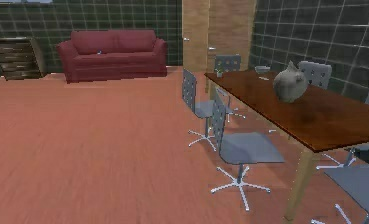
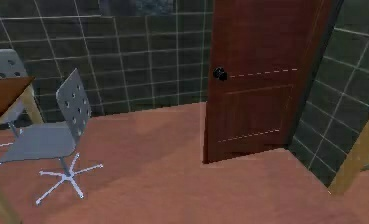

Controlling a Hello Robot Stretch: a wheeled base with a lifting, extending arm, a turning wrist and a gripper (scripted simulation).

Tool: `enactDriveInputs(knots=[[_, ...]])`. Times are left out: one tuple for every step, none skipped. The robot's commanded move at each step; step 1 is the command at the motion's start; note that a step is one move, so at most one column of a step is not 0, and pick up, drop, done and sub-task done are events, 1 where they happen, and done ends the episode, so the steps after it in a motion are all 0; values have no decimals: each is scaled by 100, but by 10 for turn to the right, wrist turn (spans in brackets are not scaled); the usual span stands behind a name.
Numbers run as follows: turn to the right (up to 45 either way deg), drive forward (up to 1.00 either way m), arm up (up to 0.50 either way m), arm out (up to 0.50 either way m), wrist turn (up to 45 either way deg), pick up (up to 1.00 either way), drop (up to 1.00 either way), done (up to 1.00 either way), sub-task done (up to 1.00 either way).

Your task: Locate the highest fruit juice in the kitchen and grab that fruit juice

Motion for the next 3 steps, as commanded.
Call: enactDriveInputs(knots=[[270,0,0,0,0,0,0,0,0],[0,20,0,0,0,0,0,0,0],[-450,0,0,0,0,0,0,0,0]])
